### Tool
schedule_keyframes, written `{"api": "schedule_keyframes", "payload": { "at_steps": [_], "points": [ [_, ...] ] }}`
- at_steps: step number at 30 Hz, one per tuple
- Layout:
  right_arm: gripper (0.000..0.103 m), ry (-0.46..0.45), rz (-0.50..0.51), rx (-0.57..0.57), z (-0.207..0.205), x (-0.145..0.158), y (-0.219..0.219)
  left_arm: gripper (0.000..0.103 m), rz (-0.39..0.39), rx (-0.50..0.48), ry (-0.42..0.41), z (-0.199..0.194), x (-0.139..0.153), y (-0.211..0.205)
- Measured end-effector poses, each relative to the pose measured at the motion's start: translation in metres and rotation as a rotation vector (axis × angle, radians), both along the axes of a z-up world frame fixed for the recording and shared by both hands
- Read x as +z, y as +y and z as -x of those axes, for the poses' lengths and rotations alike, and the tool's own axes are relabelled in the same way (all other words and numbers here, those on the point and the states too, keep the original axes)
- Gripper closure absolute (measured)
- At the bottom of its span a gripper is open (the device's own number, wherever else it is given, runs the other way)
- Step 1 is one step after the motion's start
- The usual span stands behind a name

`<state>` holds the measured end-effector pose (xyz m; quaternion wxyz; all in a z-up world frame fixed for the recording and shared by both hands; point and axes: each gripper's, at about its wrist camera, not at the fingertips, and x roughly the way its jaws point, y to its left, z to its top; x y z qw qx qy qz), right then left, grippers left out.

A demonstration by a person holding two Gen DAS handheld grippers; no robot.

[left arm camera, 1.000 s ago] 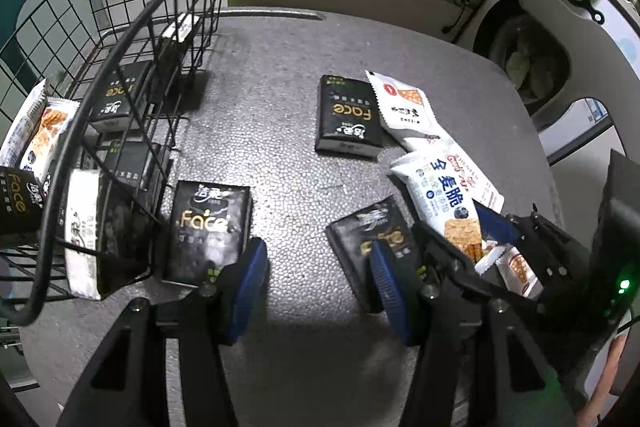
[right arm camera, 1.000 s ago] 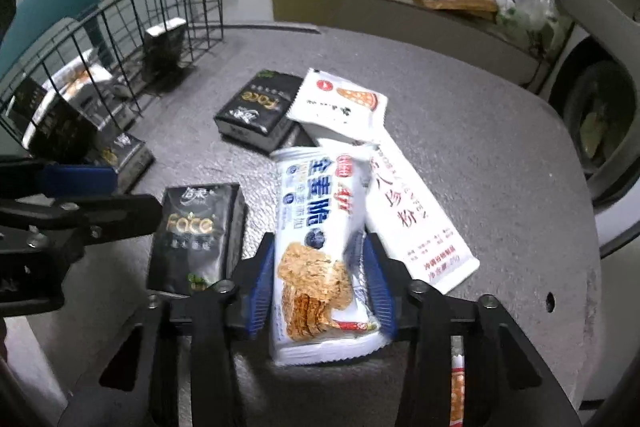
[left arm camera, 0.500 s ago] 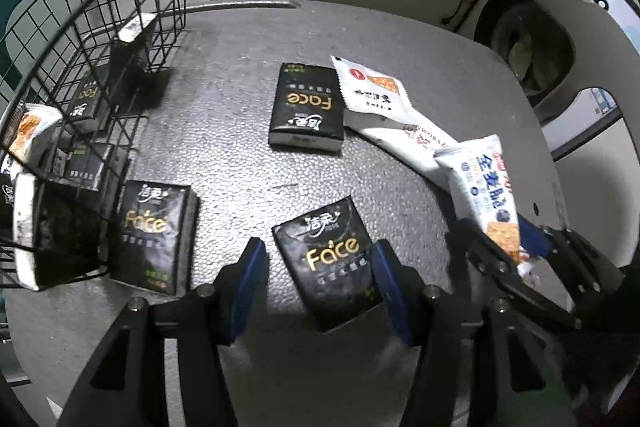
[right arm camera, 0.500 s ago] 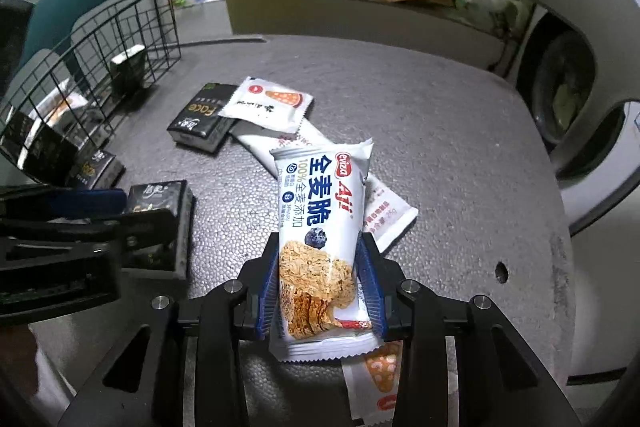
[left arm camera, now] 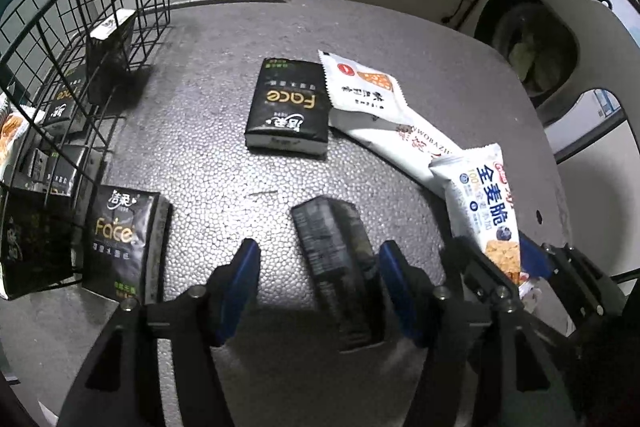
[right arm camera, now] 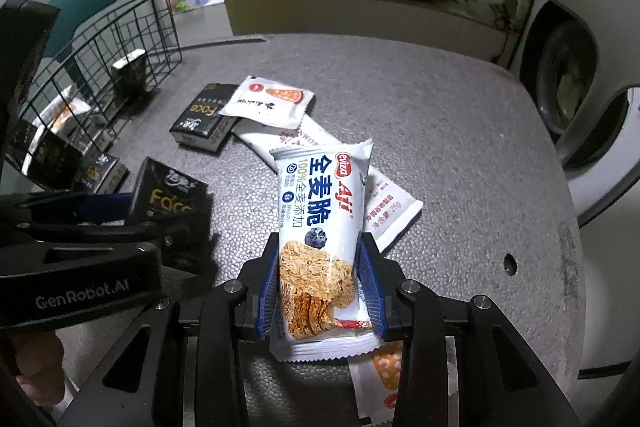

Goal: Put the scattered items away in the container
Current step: 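Grasp a black Face pack with the left gripper while the right holds the cracker bag, then carry both items over the wire basket and open both grippers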

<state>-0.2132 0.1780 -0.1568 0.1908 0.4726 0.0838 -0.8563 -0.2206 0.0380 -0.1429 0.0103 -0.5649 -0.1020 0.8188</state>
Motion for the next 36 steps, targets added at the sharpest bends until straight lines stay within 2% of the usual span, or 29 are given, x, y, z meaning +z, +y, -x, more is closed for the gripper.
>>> {"api": "schedule_keyframes", "payload": {
  "at_steps": [2, 4, 6, 11, 17, 23, 27, 29, 31, 36],
  "points": [
    [0.066, 0.0, -0.002, -0.001, 0.0, 0.0, 0.0, 0.066, -0.022, -0.016, -0.001, 0.0, 0.0, 0.0],
    [0.066, 0.0, -0.001, -0.002, 0.0, 0.0, 0.0, 0.071, -0.013, -0.022, -0.001, 0.001, 0.002, 0.002],
    [0.066, -0.005, 0.011, 0.0, 0.0, 0.0, 0.001, 0.08, 0.001, -0.021, 0.007, 0.001, 0.005, 0.001],
    [0.067, 0.012, 0.004, -0.005, -0.004, 0.006, -0.002, 0.082, -0.003, -0.03, 0.029, -0.001, 0.019, -0.005],
    [0.067, 0.051, 0.049, -0.004, -0.013, 0.037, -0.01, 0.082, 0.012, -0.042, 0.078, -0.013, 0.045, -0.013],
    [0.067, 0.128, 0.121, 0.057, -0.028, 0.095, -0.046, 0.082, 0.01, -0.03, 0.201, -0.024, 0.11, -0.034],
    [0.067, 0.158, 0.183, 0.181, -0.043, 0.136, -0.105, 0.082, 0.032, 0.011, 0.252, -0.03, 0.149, -0.083],
    [0.067, 0.151, 0.196, 0.241, -0.046, 0.144, -0.139, 0.082, 0.068, 0.041, 0.256, -0.031, 0.16, -0.116],
    [0.066, 0.139, 0.199, 0.281, -0.048, 0.146, -0.169, 0.082, 0.124, 0.085, 0.243, -0.032, 0.162, -0.151],
    [0.066, 0.052, 0.215, 0.34, -0.044, 0.127, -0.23, 0.082, 0.166, 0.142, 0.17, -0.035, 0.146, -0.213]
  ]
}}
